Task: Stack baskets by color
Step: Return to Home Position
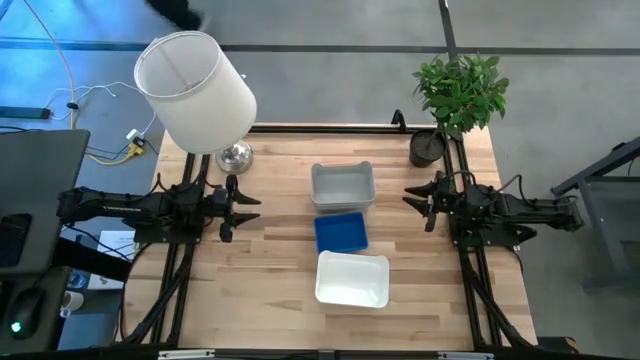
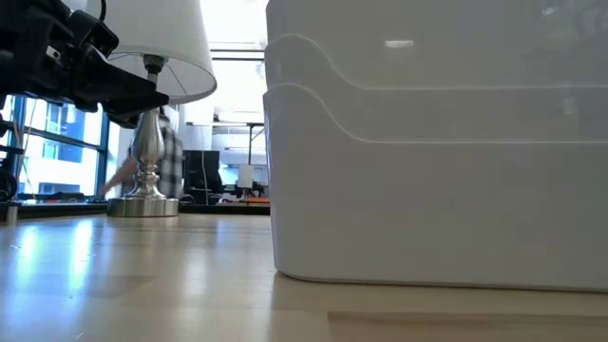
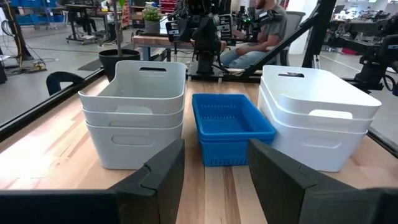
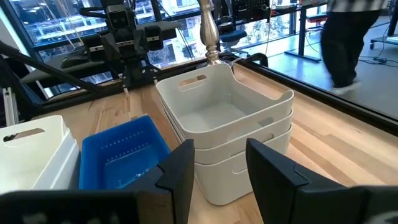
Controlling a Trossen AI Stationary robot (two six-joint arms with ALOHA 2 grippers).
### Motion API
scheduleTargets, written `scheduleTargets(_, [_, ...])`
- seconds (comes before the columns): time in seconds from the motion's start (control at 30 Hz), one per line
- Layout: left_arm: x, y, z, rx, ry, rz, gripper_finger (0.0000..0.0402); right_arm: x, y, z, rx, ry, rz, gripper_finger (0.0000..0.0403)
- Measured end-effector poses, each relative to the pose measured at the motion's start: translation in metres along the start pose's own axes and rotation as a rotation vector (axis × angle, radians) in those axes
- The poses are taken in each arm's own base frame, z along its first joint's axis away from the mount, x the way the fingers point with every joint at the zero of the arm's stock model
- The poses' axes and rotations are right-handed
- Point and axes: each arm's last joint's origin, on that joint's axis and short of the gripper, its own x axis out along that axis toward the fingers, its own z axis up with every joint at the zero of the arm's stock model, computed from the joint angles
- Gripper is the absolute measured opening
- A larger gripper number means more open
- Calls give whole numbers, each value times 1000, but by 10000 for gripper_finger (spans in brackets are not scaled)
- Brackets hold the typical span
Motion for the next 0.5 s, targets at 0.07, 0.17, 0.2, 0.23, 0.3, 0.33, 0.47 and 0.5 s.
scheduleTargets(0.07, [0, 0, 0, 0, 0, 0, 163, 0, 0, 0, 0, 0, 0, 133])
scheduleTargets(0.17, [0, 0, 0, 0, 0, 0, 163, 0, 0, 0, -34, 0, -1, 133])
scheduleTargets(0.2, [0, 0, 0, 0, 0, 0, 163, 0, 0, 0, -60, 0, -3, 133])
scheduleTargets(0.23, [0, 0, 0, 0, 0, 0, 163, 0, 0, 0, -78, 0, -3, 133])
scheduleTargets(0.3, [0, 0, 0, 0, 0, 0, 163, 0, 0, 0, -91, 0, -3, 133])
scheduleTargets(0.33, [0, 0, 0, 0, 0, 0, 163, 0, 0, 0, -93, 0, -3, 133])
scheduleTargets(0.47, [0, 0, 0, 0, -1, 0, 163, 0, 0, 0, -70, 0, -3, 133])
scheduleTargets(0.5, [0, 0, 0, 0, -1, 0, 163, 0, 0, 0, -70, 0, -3, 133])
